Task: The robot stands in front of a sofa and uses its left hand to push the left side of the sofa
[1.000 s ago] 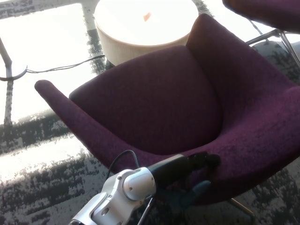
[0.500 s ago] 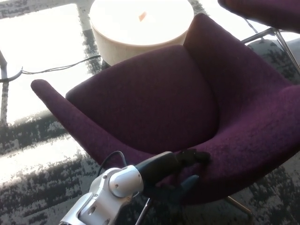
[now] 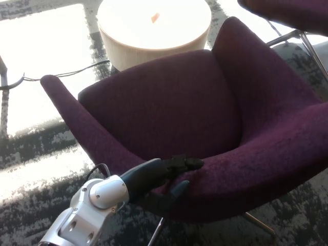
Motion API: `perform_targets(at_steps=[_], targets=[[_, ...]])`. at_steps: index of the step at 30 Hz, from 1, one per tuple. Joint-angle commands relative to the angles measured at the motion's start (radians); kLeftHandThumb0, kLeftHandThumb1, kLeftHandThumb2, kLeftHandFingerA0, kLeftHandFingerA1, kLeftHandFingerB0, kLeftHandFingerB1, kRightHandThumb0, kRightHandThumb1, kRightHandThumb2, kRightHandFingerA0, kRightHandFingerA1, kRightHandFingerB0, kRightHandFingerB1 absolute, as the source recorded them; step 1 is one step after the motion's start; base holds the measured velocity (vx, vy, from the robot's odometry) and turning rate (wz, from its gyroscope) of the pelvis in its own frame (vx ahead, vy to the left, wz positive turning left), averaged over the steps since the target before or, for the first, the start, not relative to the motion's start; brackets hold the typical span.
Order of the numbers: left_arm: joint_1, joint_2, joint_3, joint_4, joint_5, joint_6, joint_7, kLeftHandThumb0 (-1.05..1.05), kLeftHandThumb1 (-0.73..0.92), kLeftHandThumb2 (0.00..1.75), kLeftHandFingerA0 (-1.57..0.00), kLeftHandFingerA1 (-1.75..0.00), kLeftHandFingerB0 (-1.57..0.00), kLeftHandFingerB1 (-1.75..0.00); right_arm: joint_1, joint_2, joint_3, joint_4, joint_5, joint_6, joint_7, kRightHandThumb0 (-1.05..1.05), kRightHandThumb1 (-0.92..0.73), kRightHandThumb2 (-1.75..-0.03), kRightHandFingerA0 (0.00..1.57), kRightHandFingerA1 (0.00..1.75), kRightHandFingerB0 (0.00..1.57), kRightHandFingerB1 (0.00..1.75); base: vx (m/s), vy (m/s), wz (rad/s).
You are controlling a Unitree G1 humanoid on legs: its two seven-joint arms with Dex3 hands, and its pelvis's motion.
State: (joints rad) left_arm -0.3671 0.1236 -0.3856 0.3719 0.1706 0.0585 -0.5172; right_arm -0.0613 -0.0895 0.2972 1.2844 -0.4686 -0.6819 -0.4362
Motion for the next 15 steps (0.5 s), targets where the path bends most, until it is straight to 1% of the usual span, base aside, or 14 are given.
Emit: perform_targets(at_steps=[1,2,3,5,8,10,11,12,14,15], targets=[[0.023,0.040,0.012,0.038,-0.020,-0.078,-0.043,-0.89,0.84,1.17,-0.07,-0.22,-0.07,-0.20,0.010,-0.011,-0.006,0.002,0.011,-0.014,0.005,-0.58,-0.81,-0.64,0.60,0.47,0.57,0.44,0.00,0.000,0.00],[0.022,0.040,0.012,0.040,-0.020,-0.082,-0.043,-0.89,0.84,1.17,-0.07,-0.22,-0.07,-0.20,0.010,-0.011,-0.006,0.002,0.011,-0.014,0.005,-0.58,-0.81,-0.64,0.60,0.47,0.57,0.44,0.00,0.000,0.00],[0.025,0.062,-0.001,0.035,0.026,-0.061,-0.010,-0.92,0.83,1.19,-0.08,-0.24,-0.09,-0.23,0.010,-0.010,-0.012,0.002,0.017,-0.014,0.010,-0.57,-0.80,-0.64,0.61,0.47,0.58,0.44,0.00,0.000,0.00],[0.022,0.068,0.001,0.041,0.026,-0.067,-0.007,-0.92,0.82,1.17,-0.08,-0.27,-0.08,-0.25,0.005,-0.012,-0.008,0.001,0.011,-0.009,0.006,-0.57,-0.81,-0.64,0.61,0.46,0.57,0.44,0.00,0.000,0.00],[0.014,0.083,0.018,0.049,0.020,-0.052,-0.004,-0.92,0.81,1.17,-0.08,-0.27,-0.09,-0.22,-0.014,-0.015,-0.012,0.002,0.015,0.001,0.018,-0.57,-0.80,-0.64,0.60,0.46,0.57,0.44,0.00,0.000,0.00],[-0.020,0.078,0.024,0.092,0.020,-0.067,0.004,-0.93,0.81,1.18,-0.08,-0.25,-0.09,-0.22,-0.031,-0.019,-0.029,0.002,0.033,0.008,0.035,-0.57,-0.79,-0.64,0.60,0.45,0.58,0.44,0.00,0.000,0.00],[-0.019,0.078,0.034,0.107,0.010,-0.076,0.003,-0.95,0.82,1.18,-0.06,-0.21,-0.12,-0.22,-0.030,-0.024,-0.032,0.000,0.034,0.010,0.041,-0.57,-0.80,-0.64,0.58,0.44,0.56,0.43,0.00,0.000,0.00],[-0.006,0.090,0.034,0.096,0.023,-0.049,0.013,-0.92,0.78,1.18,0.00,-0.22,-0.13,-0.23,-0.022,-0.024,-0.034,0.000,0.033,0.009,0.043,-0.57,-0.80,-0.64,0.59,0.44,0.56,0.43,0.00,0.000,0.00],[0.007,0.110,0.033,0.093,0.032,-0.070,0.009,-0.90,0.82,1.20,0.00,-0.20,-0.12,-0.22,-0.012,-0.021,-0.037,0.001,0.033,0.002,0.047,-0.56,-0.79,-0.64,0.58,0.44,0.57,0.43,0.00,0.000,0.00],[0.010,0.113,0.035,0.099,0.032,-0.086,0.015,-0.92,0.82,1.20,0.00,-0.23,-0.14,-0.26,-0.011,-0.021,-0.033,0.001,0.025,0.003,0.040,-0.55,-0.80,-0.64,0.59,0.44,0.57,0.43,0.00,0.000,0.00]])
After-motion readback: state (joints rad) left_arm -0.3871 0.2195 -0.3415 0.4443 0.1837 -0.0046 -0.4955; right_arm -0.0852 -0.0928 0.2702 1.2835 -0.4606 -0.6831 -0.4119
